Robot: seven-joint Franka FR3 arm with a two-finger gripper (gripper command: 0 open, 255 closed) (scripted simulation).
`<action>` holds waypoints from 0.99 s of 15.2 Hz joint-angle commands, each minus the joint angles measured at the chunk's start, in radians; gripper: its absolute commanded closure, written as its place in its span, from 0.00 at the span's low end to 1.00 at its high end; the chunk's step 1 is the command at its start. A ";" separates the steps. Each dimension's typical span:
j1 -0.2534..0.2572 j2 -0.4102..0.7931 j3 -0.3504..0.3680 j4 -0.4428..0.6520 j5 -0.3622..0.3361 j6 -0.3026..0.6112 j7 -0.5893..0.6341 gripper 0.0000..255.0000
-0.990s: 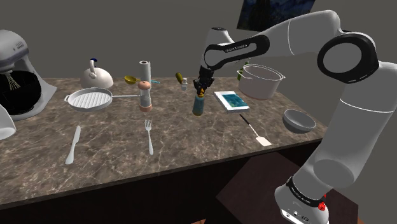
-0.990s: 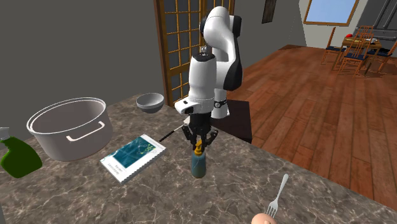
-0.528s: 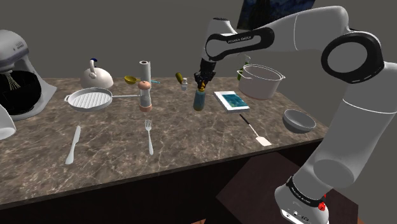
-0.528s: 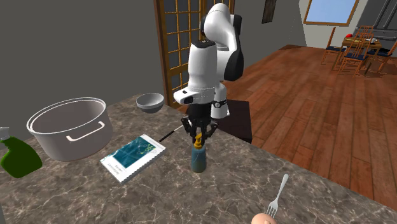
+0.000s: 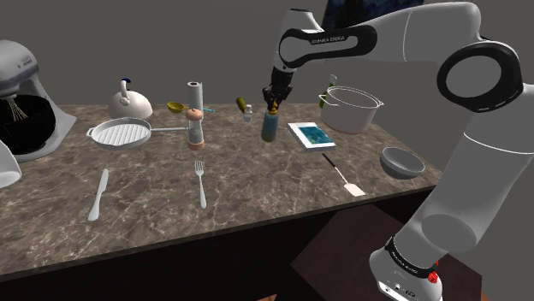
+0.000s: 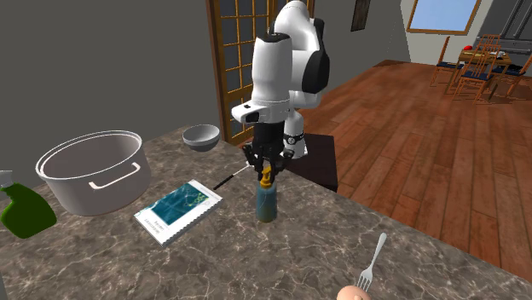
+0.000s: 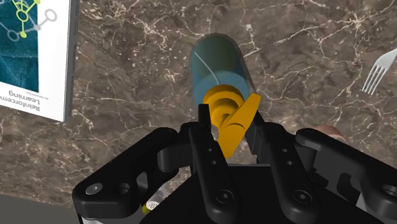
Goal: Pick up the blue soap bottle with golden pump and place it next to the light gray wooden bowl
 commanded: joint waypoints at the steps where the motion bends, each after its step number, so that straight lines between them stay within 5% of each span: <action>1: 0.000 -0.003 0.000 0.025 0.000 -0.028 -0.001 1.00; 15: 0.001 0.000 0.001 0.217 0.001 -0.217 -0.004 1.00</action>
